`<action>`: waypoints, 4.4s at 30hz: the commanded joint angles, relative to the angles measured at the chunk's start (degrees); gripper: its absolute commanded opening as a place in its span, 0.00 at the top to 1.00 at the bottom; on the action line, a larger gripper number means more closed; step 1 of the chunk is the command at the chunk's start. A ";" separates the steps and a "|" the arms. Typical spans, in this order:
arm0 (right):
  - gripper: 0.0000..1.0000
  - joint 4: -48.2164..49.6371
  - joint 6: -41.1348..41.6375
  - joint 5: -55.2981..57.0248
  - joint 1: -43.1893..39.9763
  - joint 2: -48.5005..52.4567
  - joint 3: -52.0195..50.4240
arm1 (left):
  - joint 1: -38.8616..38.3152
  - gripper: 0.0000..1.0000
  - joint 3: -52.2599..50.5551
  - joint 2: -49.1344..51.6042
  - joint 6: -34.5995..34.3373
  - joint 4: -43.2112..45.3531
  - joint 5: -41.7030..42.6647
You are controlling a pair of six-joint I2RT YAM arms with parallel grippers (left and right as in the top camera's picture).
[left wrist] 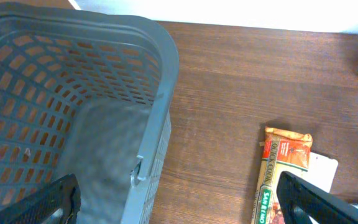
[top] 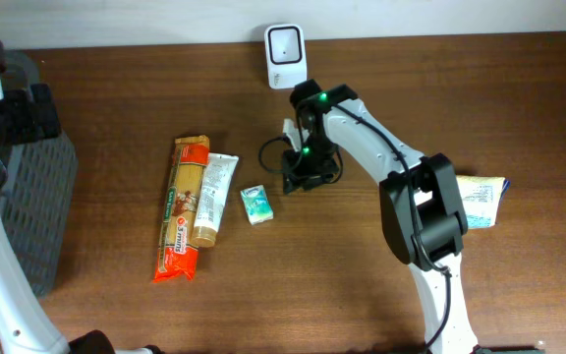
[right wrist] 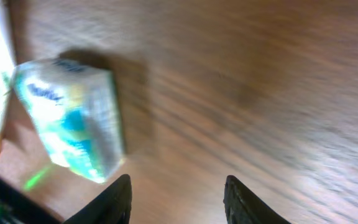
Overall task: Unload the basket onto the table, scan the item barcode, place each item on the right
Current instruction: 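Move the right gripper to the Kleenex pack and grasp it, then lift the Kleenex pack and hold it against the scanner window, then lower the Kleenex pack beside the snack bag at right and release, then move the right gripper to the white Pantene tube and grasp it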
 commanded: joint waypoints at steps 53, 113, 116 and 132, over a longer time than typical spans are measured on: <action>0.96 67.65 -53.79 69.70 2.14 0.87 11.67 | 0.31 0.01 0.15 0.02 0.70 0.11 0.44; 0.12 4.24 9.97 -3.32 -5.29 -12.59 -2.27 | 0.31 0.01 0.15 0.04 0.70 0.09 0.44; 0.12 17.38 17.70 -2.45 5.40 -10.23 -4.20 | 0.31 0.01 0.15 0.02 0.70 0.09 0.44; 0.32 32.02 35.58 8.48 17.94 2.69 -4.52 | 0.31 0.01 0.15 0.02 0.70 0.09 0.44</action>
